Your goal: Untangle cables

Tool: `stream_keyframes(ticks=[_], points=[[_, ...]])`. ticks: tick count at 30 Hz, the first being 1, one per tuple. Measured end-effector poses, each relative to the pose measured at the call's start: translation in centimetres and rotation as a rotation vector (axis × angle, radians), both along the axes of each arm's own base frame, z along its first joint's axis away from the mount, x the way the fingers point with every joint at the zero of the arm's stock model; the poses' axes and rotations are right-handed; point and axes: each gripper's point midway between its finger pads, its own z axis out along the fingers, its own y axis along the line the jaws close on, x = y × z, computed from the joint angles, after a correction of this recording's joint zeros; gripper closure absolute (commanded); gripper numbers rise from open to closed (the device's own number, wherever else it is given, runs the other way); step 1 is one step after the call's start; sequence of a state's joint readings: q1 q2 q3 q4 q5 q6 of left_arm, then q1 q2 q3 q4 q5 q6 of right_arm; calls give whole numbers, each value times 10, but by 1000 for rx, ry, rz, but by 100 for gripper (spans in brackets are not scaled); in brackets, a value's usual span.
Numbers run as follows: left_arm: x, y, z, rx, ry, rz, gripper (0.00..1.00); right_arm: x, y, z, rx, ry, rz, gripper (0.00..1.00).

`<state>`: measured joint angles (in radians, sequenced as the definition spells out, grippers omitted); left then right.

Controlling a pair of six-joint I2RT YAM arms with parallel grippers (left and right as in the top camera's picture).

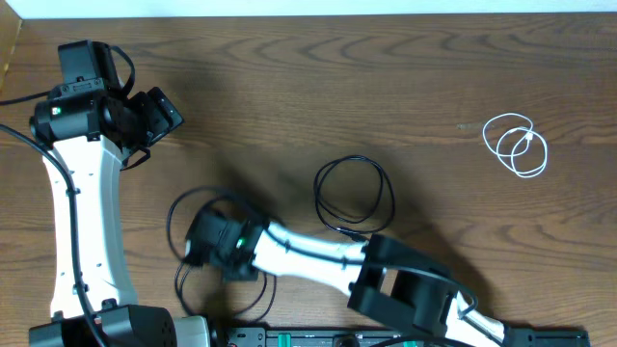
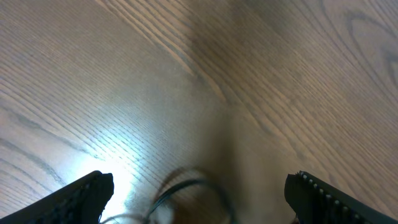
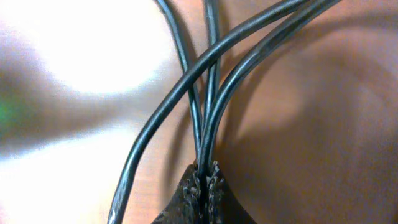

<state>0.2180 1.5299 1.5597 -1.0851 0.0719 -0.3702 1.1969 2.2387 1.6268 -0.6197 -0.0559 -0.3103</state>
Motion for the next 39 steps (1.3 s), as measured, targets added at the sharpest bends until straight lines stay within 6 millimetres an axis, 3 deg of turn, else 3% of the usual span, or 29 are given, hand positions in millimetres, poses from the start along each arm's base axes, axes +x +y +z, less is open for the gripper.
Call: stream_keyframes(ticks=[7, 11, 12, 14, 16, 19, 34, 35, 39], points=[[0, 0, 0, 0, 0, 0, 7, 51, -22, 4, -27, -24, -145, 99], [0, 0, 0, 0, 0, 0, 7, 61, -24, 5, -35, -46, -167, 99], [0, 0, 0, 0, 0, 0, 6, 61, -24, 5, -34, -48, -168, 86], [0, 0, 0, 0, 0, 0, 6, 61, -24, 5, -36, -45, -176, 47], [0, 0, 0, 0, 0, 0, 7, 60, -23, 6, -34, -41, -174, 29], [0, 0, 0, 0, 0, 0, 7, 57, -21, 7, -25, -22, -166, 24], [0, 0, 0, 0, 0, 0, 7, 55, -3, 5, 57, 18, -193, 19], [0, 0, 0, 0, 0, 0, 7, 54, -1, 5, 66, 21, -194, 20], [0, 0, 0, 0, 0, 0, 7, 53, 6, 3, 117, 32, -200, 39]])
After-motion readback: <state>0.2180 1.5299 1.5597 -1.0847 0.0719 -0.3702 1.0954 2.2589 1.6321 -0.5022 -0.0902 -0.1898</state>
